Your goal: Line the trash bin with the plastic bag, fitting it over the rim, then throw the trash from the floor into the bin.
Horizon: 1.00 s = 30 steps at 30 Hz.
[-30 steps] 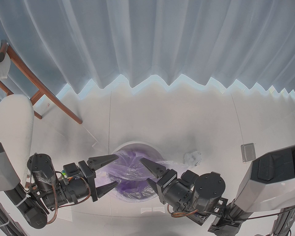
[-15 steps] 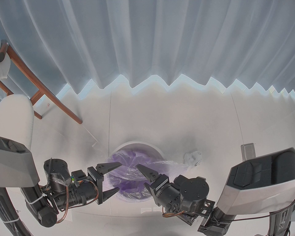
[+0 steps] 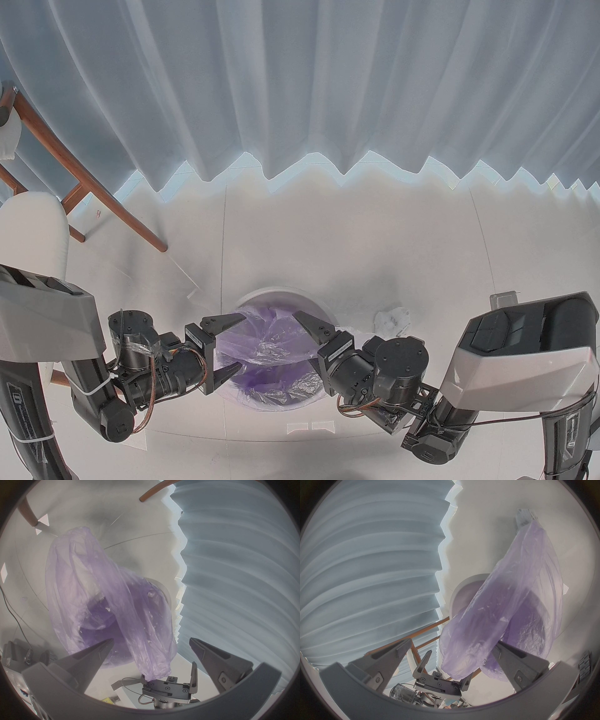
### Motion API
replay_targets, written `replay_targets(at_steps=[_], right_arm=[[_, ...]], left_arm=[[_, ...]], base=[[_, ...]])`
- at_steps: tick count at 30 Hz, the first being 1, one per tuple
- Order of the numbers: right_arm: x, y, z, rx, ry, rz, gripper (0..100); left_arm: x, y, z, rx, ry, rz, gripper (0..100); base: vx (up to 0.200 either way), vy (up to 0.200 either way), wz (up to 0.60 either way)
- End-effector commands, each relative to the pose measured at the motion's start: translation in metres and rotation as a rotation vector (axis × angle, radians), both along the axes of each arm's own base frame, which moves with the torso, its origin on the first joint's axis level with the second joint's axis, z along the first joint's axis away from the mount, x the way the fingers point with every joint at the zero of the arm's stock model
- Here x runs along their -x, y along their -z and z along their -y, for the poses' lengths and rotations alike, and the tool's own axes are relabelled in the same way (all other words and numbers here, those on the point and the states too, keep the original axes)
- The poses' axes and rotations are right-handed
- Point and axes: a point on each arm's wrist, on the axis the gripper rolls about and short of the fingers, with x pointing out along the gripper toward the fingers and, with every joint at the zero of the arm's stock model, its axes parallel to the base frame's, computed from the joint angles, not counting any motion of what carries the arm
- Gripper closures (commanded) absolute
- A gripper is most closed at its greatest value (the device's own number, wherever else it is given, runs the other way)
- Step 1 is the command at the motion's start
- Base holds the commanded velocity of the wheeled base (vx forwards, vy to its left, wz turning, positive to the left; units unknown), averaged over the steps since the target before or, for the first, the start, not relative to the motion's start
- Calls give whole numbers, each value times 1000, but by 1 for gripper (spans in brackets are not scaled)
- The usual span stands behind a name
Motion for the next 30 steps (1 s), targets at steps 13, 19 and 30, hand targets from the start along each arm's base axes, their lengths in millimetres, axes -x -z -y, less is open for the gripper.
replay_targets(at_steps=[13, 19, 30], right_arm=[[0, -11, 6, 26, 8, 53, 100], [-5, -17, 9, 12, 21, 66, 100], [-7, -14, 11, 17, 29, 62, 100]], left_arm=[[-3, -16, -9, 15, -26, 61, 100], [-4, -22, -18, -30, 8, 130, 100], [2, -18, -25, -47, 79, 125, 100]], base=[[0, 0, 0], [0, 0, 0], [0, 0, 0]])
